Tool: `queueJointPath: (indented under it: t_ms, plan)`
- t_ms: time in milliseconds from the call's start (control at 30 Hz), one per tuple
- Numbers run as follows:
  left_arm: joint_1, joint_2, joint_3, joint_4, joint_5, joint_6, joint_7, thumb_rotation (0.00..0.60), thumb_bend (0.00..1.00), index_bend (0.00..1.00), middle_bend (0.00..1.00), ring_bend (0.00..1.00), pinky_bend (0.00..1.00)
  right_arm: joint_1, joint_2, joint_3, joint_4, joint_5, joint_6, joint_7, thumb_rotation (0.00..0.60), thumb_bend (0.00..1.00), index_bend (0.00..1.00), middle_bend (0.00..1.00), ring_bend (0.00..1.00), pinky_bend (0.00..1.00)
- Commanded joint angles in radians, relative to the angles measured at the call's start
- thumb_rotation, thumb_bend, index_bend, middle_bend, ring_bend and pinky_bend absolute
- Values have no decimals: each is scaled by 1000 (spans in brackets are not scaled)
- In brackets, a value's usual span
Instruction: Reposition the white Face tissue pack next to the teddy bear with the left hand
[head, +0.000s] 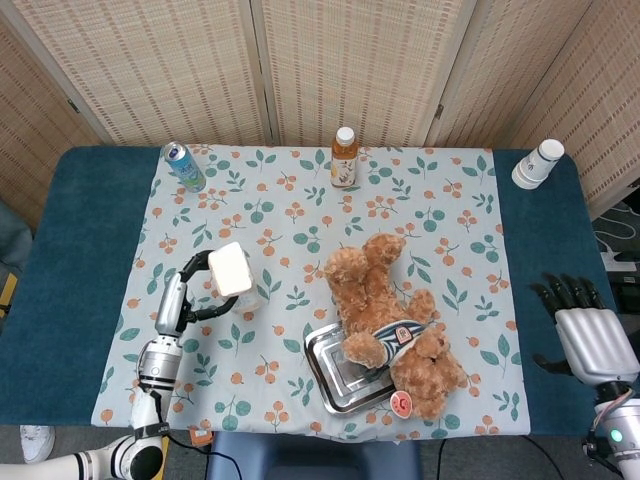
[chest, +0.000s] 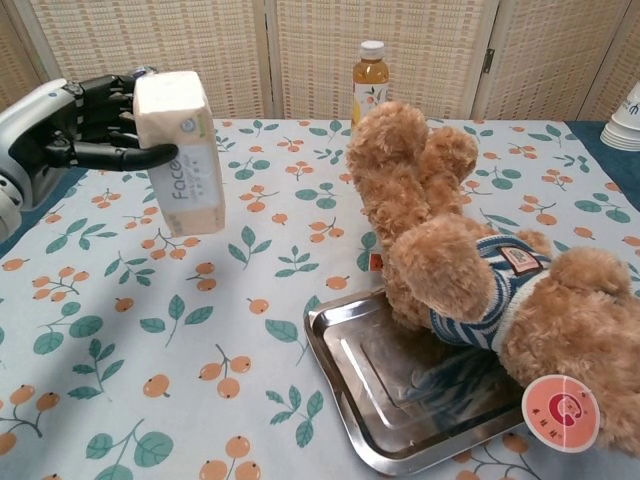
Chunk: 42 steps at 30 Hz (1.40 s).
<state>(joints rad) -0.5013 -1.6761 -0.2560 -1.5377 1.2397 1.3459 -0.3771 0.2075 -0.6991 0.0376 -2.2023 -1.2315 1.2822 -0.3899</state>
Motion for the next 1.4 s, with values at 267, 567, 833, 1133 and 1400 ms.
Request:
queueJointPath:
  t_ms: [267,567,833,1133,1400]
  plan:
    - [46,-30,30,96,27,-26,-117,600,267,492,597,337,266,7,-10,0,10,16,-11,-10,600,119,139,45,0,0]
    - [55,-57,26,169,21,-65,-148,600,277,492,594,333,266,8,-16,-4,7,17,-13,-24,600,118,139,45,0,0]
    - [67,-90,35,243,45,-65,-165,600,274,475,575,321,266,12,-21,-6,13,29,-18,-31,600,118,139,45,0,0]
    - [85,-110,27,294,22,-91,-182,600,269,460,556,313,266,14,-27,-7,14,37,-17,-40,600,118,139,45,0,0]
    - [94,-110,26,303,35,-83,-177,600,251,457,551,308,274,17,-29,-9,12,37,-20,-45,600,119,139,45,0,0]
